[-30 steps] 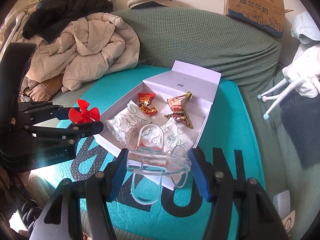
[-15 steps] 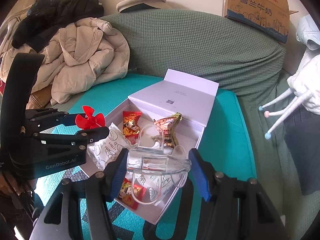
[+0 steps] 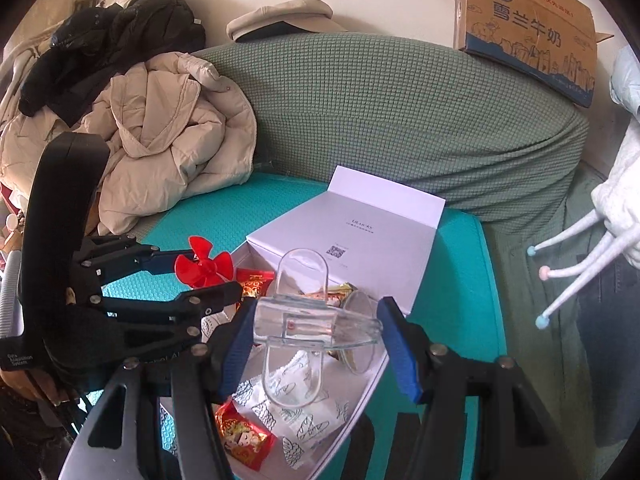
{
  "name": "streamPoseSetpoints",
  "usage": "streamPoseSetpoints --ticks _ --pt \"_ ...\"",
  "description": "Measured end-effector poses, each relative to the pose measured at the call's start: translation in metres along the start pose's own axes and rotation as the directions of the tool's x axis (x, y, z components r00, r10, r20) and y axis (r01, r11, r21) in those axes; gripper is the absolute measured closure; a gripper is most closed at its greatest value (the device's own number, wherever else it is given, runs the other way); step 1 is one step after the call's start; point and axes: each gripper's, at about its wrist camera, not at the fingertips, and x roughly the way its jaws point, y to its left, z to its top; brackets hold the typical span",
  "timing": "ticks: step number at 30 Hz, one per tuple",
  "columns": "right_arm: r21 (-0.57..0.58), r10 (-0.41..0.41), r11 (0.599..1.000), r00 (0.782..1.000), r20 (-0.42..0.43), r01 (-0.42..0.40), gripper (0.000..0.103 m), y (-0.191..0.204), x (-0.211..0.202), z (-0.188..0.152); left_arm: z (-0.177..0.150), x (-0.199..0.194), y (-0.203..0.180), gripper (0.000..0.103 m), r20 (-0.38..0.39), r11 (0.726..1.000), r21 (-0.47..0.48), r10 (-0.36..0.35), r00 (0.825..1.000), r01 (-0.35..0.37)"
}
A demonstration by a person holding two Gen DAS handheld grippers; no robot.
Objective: Organize objects
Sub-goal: 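Lower the red clip and clear stand down into the white box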
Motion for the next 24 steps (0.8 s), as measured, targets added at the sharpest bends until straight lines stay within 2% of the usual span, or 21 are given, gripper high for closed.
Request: streamPoseSetpoints --ticks 6,11,15,24 --pt "0.003 0.017 1.0 1.0 0.02 -0.017 0.041 -0.005 0.023 0.014 0.007 0.017 0.009 0.06 -0.003 1.0 0.008 0.006 1.0 -0.006" --pt "-0.013 0.053 0.999 0.998 0.014 -0.053 0.041 -0.003 0.044 0.013 0.005 0.032 0.013 0.06 0.033 0.999 0.039 -0.003 0.999 0.002" --pt "-0.023 0.058 0.998 0.998 0.001 -0.058 0.041 -0.002 0.062 0.014 0.002 0.051 0.017 0.06 0.005 0.999 0.051 -0.014 1.0 0.013" --pt "0.02 0.168 0.986 0.986 0.004 -0.168 0.041 -0.004 0.093 0.01 0.002 0.079 0.024 0.06 -0.042 0.999 0.032 -0.03 0.999 0.031"
